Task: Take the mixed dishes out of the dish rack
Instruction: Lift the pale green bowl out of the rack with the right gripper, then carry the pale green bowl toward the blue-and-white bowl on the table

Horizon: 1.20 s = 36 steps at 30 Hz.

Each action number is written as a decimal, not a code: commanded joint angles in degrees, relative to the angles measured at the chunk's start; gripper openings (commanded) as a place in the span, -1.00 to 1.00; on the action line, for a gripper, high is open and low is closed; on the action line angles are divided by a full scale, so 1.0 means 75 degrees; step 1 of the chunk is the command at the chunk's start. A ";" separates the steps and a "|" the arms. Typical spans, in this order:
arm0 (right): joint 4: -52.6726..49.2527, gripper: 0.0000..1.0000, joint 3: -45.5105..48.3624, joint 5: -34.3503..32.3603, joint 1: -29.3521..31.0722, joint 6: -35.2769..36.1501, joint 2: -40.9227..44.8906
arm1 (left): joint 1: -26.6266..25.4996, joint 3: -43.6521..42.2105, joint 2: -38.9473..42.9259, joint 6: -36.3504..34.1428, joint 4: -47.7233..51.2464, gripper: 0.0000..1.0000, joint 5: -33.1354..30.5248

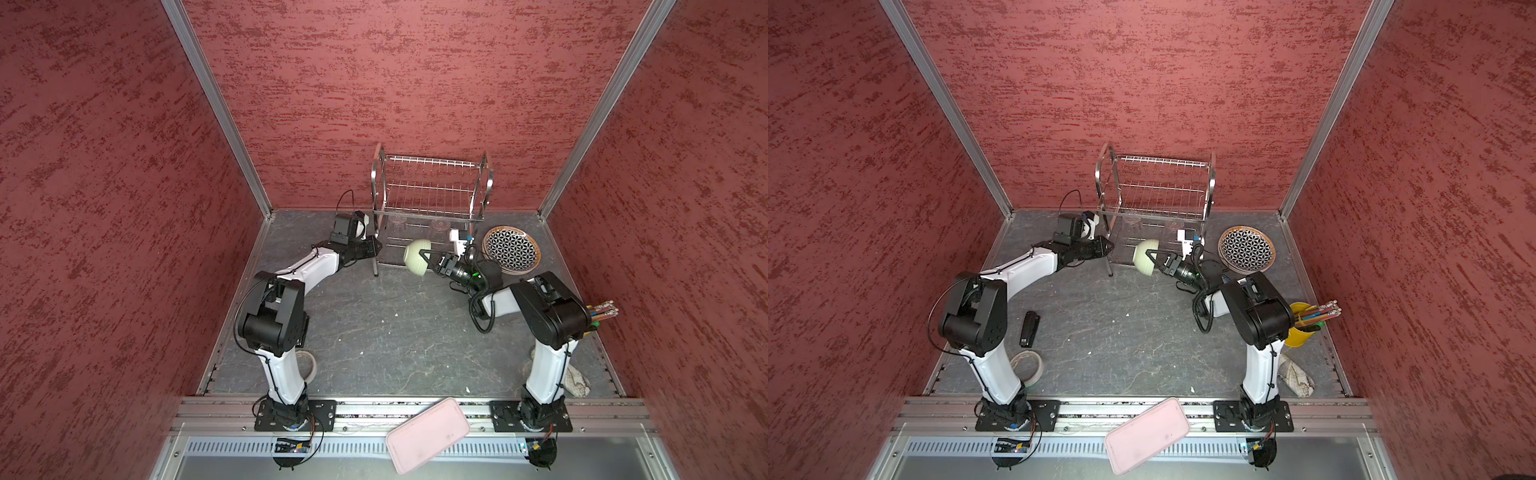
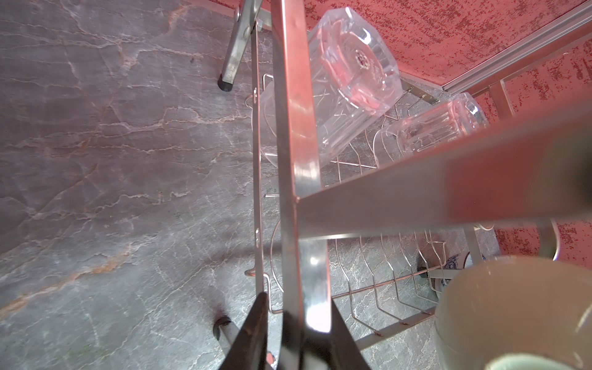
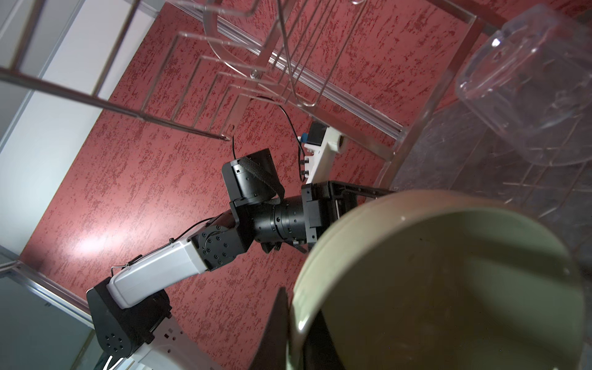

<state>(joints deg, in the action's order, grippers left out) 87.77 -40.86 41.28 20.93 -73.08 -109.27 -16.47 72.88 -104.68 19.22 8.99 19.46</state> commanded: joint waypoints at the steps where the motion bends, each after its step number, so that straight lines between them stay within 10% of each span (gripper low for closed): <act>1: 0.0316 -1.00 0.0164 0.0029 0.0101 0.0052 0.0707 | -0.0042 0.0137 0.0094 -0.0050 -0.0033 -0.45 0.0030; 36: -1.0215 -1.00 -0.0205 -0.2627 0.1377 0.5499 0.4778 | -0.0042 0.0173 0.0153 -0.0061 -0.0016 -0.44 0.0042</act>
<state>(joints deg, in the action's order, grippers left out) 15.84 -38.57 26.20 29.98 -36.58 -75.83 -16.53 72.88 -104.68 19.20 9.02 19.44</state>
